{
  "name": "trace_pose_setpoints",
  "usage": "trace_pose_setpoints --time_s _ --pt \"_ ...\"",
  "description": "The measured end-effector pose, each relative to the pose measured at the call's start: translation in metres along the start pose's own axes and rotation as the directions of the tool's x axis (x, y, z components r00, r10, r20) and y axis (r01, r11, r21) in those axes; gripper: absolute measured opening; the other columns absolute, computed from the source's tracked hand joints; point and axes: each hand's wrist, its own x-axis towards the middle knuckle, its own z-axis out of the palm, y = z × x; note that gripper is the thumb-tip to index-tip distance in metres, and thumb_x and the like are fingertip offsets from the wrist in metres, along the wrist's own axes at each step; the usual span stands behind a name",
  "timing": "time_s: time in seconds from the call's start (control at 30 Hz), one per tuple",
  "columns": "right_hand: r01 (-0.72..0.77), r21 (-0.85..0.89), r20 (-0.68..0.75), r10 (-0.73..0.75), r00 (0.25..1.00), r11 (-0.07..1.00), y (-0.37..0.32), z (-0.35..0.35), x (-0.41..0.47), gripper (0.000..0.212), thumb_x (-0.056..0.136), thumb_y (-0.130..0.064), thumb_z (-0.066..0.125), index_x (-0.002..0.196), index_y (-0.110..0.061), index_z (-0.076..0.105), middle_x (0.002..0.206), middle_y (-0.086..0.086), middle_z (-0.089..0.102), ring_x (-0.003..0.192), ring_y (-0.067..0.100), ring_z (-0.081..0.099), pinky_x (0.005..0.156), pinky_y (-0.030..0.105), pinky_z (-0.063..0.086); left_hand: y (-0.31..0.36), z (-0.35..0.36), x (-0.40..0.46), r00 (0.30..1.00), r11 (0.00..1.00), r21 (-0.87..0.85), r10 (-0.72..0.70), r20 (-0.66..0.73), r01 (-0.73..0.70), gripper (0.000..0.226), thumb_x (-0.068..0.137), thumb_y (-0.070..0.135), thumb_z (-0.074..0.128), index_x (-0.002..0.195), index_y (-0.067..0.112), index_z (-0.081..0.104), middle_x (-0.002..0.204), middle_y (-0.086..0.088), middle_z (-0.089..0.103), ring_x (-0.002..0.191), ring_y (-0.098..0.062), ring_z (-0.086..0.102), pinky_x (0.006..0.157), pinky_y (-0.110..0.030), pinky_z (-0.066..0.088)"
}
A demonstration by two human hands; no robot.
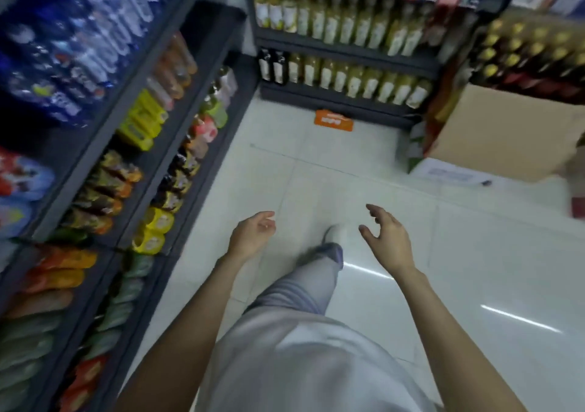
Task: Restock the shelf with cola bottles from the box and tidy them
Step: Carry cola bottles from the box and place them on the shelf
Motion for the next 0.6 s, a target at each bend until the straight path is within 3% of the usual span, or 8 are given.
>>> trace_pose_setpoints --time_s 0.07,0.17,0.33,0.47,0.6 --pt "-0.132 0.003 0.040 0.132 0.990 0.991 0.041 -0.030 0.028 0.048 0.089 -0.023 0.061 0.135 -0.018 0.047 0.127 0.007 0.059 0.114 0.028 0.055 0.092 0.039 0.046 0.029 0.031 0.046 0.987 0.993 0.108 -0.059 0.151 0.043 0.039 0.089 0.024 0.060 0.128 0.020 0.057 0.118 0.000 0.065 0.109 -0.016 0.059 0.090 -0.022 0.042" --pt "-0.285 0.020 0.083 0.283 0.956 0.958 0.095 -0.078 0.072 0.046 0.090 -0.024 0.061 0.133 -0.019 0.048 0.125 0.005 0.060 0.111 0.025 0.058 0.091 0.035 0.046 0.085 0.081 0.112 0.959 0.982 0.177 -0.115 0.259 0.070 0.049 0.081 0.034 0.058 0.128 0.020 0.057 0.124 -0.002 0.063 0.109 -0.020 0.060 0.088 -0.024 0.044" --pt "-0.512 0.145 0.061 0.509 0.859 0.847 0.163 -0.174 0.146 0.033 0.090 -0.018 0.058 0.123 -0.017 0.057 0.115 0.005 0.067 0.102 0.021 0.062 0.082 0.028 0.045 0.207 0.159 0.199 0.916 0.960 0.277 -0.152 0.370 0.048 0.038 0.094 0.017 0.053 0.132 0.012 0.053 0.131 -0.007 0.058 0.115 -0.024 0.056 0.084 -0.019 0.040" --pt "-0.544 0.277 -0.028 0.572 0.820 0.792 0.206 -0.246 0.212 0.028 0.091 -0.014 0.056 0.118 -0.013 0.060 0.111 0.009 0.068 0.099 0.022 0.063 0.081 0.026 0.044 0.305 0.207 0.247 0.962 0.944 0.328 -0.065 0.264 -0.026 0.033 0.093 0.021 0.052 0.125 0.017 0.059 0.127 -0.004 0.061 0.114 -0.025 0.057 0.086 -0.023 0.041" --pt "-0.480 0.239 -0.128 0.517 0.846 0.844 0.254 -0.308 0.286 0.026 0.090 -0.012 0.055 0.115 -0.013 0.062 0.104 0.005 0.068 0.090 0.019 0.063 0.078 0.025 0.043 0.392 0.249 0.282 0.989 0.935 0.337 0.066 0.130 -0.107 0.026 0.094 0.024 0.051 0.118 0.021 0.062 0.119 0.000 0.065 0.107 -0.023 0.060 0.079 -0.023 0.041"
